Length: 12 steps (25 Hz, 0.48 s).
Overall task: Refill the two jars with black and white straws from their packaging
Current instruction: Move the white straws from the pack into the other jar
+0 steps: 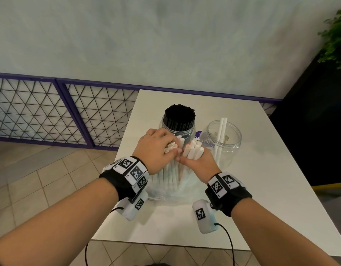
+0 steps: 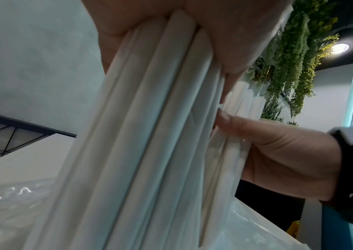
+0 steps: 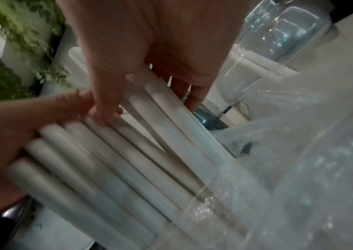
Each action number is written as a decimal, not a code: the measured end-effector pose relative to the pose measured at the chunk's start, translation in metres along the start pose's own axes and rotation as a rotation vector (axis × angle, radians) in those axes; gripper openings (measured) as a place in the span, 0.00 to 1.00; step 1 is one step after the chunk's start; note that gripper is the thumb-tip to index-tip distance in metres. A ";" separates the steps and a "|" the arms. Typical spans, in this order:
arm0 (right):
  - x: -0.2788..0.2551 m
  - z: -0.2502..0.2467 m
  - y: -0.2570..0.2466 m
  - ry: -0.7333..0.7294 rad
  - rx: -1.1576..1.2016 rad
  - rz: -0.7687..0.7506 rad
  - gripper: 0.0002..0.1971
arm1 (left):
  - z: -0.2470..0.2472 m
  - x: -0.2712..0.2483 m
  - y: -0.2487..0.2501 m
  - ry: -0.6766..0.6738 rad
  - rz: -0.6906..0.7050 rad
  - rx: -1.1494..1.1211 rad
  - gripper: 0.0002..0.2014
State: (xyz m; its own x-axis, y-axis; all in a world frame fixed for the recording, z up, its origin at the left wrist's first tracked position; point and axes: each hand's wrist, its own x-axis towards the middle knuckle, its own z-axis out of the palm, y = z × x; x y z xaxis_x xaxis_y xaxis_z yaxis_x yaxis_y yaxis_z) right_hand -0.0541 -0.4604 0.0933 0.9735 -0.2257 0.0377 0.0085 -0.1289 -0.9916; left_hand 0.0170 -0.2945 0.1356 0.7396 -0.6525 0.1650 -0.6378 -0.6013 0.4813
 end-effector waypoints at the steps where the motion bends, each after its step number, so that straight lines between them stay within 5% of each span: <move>1: 0.000 -0.002 -0.001 0.006 0.010 -0.008 0.08 | 0.000 0.000 -0.001 0.008 0.005 0.009 0.20; 8: 0.006 0.009 0.006 0.006 -0.049 0.002 0.16 | 0.002 -0.002 -0.005 0.024 0.003 -0.017 0.15; 12: 0.007 0.010 0.006 0.014 -0.070 0.056 0.15 | -0.003 -0.003 -0.004 -0.007 -0.005 -0.003 0.29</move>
State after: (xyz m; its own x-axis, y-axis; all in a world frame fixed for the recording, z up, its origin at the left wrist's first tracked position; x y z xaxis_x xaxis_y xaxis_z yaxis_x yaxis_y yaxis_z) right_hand -0.0452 -0.4531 0.0860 0.9687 -0.2479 -0.0150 -0.0619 -0.1826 -0.9812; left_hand 0.0177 -0.2884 0.1362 0.7414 -0.6525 0.1567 -0.6335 -0.6034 0.4844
